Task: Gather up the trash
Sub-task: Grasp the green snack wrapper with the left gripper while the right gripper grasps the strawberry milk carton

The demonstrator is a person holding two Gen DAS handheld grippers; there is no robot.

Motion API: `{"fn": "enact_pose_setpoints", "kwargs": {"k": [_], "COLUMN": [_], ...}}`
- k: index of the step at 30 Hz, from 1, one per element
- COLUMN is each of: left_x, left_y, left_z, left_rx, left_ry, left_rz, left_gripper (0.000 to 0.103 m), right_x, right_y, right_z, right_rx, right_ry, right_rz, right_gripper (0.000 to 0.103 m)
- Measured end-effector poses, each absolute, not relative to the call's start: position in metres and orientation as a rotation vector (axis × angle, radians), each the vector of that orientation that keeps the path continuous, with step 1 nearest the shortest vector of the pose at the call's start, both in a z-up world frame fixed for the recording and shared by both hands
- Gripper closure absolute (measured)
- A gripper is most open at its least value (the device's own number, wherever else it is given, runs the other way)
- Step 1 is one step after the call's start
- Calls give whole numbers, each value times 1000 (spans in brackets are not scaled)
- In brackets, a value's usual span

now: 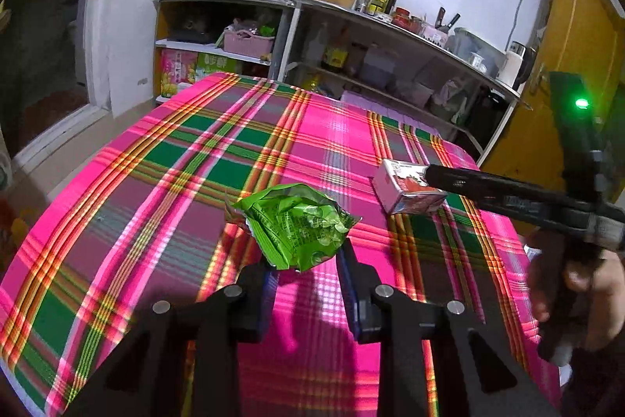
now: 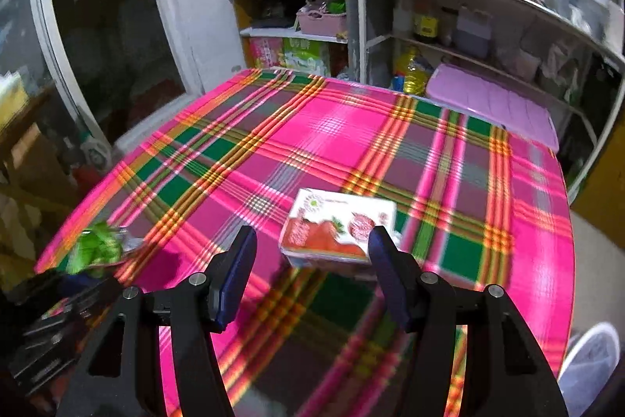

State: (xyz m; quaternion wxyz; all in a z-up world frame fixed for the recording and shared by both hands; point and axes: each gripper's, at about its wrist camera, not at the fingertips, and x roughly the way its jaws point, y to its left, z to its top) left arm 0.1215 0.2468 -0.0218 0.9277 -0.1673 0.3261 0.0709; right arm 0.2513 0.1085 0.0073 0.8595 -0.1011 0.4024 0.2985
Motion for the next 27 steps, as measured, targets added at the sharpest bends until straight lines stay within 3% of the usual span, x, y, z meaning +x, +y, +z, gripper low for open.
{"fn": "enact_pose_setpoints", "kwargs": {"k": [6,27], "left_x": [114,117], "left_y": [260,223], "left_z": [-23,-13], "left_rx": [-362,-327], "left_ry": [661,662], "left_rz": [164,99], "left_gripper": [73,73], "right_x": [253,245], "right_y": [122,-43], "right_z": [-11,-21], "right_rx": [-352,-130], "right_ry": [796,936], "right_rz": [513,364], "right_gripper": [43,39]}}
